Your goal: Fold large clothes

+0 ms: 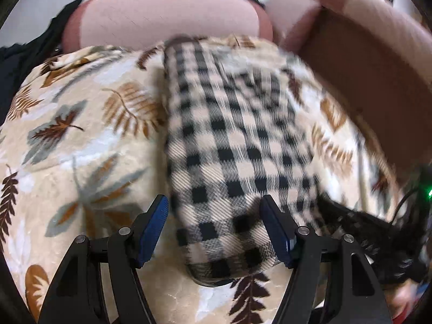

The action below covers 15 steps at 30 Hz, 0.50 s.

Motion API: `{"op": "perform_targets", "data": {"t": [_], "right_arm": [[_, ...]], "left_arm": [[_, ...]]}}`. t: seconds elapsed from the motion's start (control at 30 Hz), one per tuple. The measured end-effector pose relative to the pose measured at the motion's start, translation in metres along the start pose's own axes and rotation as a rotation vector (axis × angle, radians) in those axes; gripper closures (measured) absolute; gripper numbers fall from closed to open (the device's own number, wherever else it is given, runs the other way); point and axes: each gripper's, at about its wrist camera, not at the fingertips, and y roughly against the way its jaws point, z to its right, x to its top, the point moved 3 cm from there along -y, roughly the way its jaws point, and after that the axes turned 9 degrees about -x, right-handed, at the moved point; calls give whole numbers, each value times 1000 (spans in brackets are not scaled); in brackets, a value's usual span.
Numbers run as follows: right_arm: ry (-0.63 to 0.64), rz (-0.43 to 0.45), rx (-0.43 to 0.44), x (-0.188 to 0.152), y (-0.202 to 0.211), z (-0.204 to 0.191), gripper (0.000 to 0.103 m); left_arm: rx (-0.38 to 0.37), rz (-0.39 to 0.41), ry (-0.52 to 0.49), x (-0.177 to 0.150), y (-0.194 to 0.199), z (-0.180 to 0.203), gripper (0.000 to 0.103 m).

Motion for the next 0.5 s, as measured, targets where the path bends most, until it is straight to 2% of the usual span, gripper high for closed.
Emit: {"op": "perform_targets", "data": {"t": [0.07, 0.13, 0.17, 0.23, 0.27, 0.3, 0.37, 0.4, 0.5], "right_arm": [[-18, 1, 22, 1, 2, 4, 87], [-37, 43, 54, 8, 12, 8, 87], [-51, 92, 59, 14, 22, 10, 87], [-63, 185, 51, 27, 38, 7, 80], [-66, 228, 61, 39, 45, 4, 69], [-66, 238, 74, 46, 45, -1, 54], [-55, 233, 106, 64, 36, -13, 45], [-35, 214, 105, 72, 27, -22, 45], [54, 86, 13, 89, -22, -47, 44]], "left_arm": [[36, -30, -18, -9, -15, 0, 34], [62, -24, -32, -15, -18, -2, 33], [62, -22, -35, -16, -18, -2, 33], [52, -25, -32, -16, -19, -5, 33], [45, -29, -24, -16, -20, -7, 32], [41, -33, -16, -16, -20, -8, 32], [35, -37, 2, -16, -20, -9, 32], [34, -38, 7, -16, -19, -9, 32], [17, -47, 14, -15, -10, -8, 32]]}}
